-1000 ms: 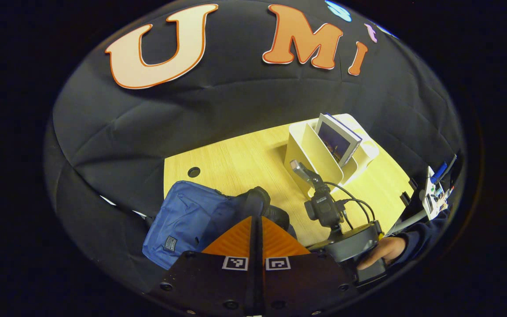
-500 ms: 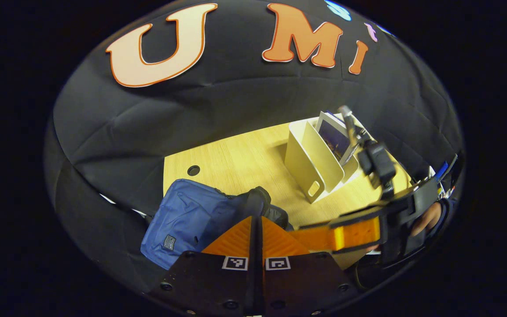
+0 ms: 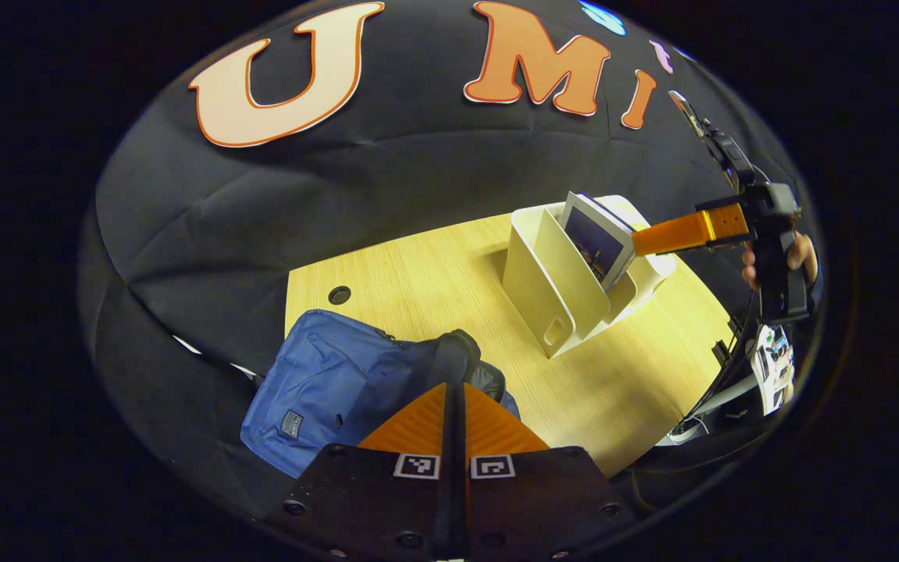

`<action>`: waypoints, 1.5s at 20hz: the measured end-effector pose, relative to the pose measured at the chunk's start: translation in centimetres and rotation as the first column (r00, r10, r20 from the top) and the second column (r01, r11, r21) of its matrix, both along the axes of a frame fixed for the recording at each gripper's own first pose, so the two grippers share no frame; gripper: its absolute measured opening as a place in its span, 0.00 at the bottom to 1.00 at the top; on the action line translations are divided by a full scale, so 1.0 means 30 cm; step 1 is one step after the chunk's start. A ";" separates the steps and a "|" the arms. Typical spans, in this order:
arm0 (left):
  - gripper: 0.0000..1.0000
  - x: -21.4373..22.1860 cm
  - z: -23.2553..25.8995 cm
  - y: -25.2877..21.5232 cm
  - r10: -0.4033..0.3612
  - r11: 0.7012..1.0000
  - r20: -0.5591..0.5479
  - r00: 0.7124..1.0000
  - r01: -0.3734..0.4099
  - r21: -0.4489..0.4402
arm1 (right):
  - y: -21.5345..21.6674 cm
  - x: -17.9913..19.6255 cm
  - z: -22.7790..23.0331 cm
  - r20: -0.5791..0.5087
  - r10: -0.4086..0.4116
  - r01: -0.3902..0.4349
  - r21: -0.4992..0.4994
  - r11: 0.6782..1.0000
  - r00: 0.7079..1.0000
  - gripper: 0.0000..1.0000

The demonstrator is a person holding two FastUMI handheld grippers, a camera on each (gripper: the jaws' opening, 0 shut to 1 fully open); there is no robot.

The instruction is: Open the schoolbag, grab two books from the bookshelf and put them into the schoolbag.

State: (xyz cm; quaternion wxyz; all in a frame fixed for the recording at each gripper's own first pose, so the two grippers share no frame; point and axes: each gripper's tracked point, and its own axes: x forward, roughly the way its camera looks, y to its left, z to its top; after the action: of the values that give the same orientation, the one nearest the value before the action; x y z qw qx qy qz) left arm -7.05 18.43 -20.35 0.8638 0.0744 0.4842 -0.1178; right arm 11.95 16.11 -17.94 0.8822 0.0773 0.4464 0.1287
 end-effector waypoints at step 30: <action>0.00 -0.052 0.010 0.012 0.075 0.996 0.013 0.997 -0.074 -0.049 | -0.145 0.286 -0.395 -0.379 0.024 -0.163 -0.339 0.926 0.925 0.40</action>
State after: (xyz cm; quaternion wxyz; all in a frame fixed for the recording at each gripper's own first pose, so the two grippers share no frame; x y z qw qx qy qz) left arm -8.63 18.79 -20.05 0.8726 0.0364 0.4774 -0.0965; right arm 20.53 11.76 -29.78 0.7744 -0.0868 0.6228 0.0696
